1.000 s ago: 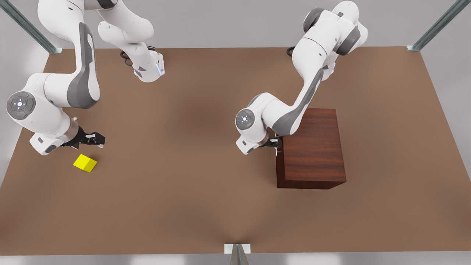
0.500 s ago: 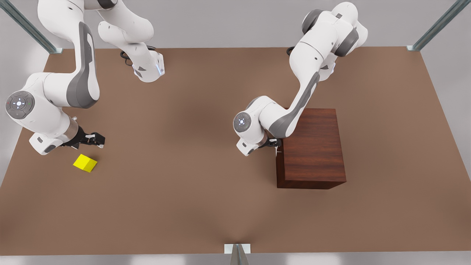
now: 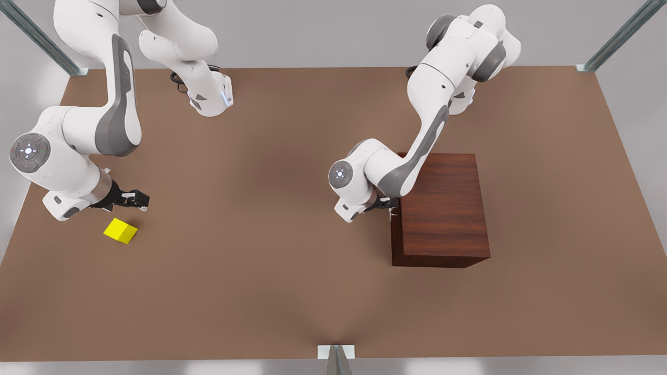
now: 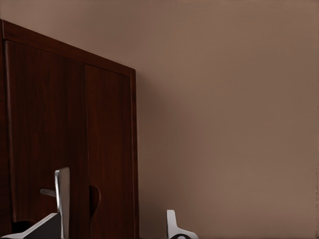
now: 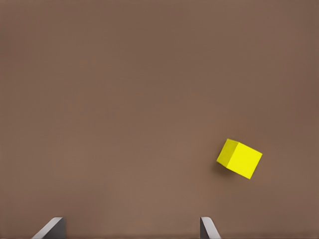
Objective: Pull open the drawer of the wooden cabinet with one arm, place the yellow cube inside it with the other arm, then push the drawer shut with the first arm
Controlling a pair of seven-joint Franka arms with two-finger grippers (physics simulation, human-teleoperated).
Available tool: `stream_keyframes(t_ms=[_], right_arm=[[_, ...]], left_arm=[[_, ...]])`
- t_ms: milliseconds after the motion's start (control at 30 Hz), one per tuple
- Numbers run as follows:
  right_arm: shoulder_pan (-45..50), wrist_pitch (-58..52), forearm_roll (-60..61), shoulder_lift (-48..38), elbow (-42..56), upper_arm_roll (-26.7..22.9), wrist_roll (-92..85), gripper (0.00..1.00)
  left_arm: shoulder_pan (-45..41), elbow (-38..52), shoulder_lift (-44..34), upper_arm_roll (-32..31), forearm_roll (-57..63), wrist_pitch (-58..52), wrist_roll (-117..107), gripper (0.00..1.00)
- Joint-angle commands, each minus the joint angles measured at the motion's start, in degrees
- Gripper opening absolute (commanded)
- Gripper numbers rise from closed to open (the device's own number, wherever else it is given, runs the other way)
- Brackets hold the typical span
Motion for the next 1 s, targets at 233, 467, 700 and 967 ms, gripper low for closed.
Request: stream_keyframes(t_ms=[233,467,700,967], right_arm=[[0.13,-0.02,0.14,-0.06,0.03,0.09,4.06,1.0],[0.22,-0.02,0.23,-0.06,0.03,0.09,5.56,1.0],[0.13,-0.02,0.23,-0.06,0.03,0.09,6.09,1.0],[0.3,0.06,0.23,-0.06,0.12,0.26,7.66,1.0]], left_arm=[[-0.85,0.1,-0.11,0.34,1.62,0.22,-7.07,1.0],[-1.29,0.1,-0.11,0.69,2.5,0.13,-8.91,1.0],[-1.55,-0.25,-0.02,0.95,3.03,0.13,-10.67,1.0],[-2.08,-0.25,0.25,0.95,2.06,0.31,-11.2,1.0]])
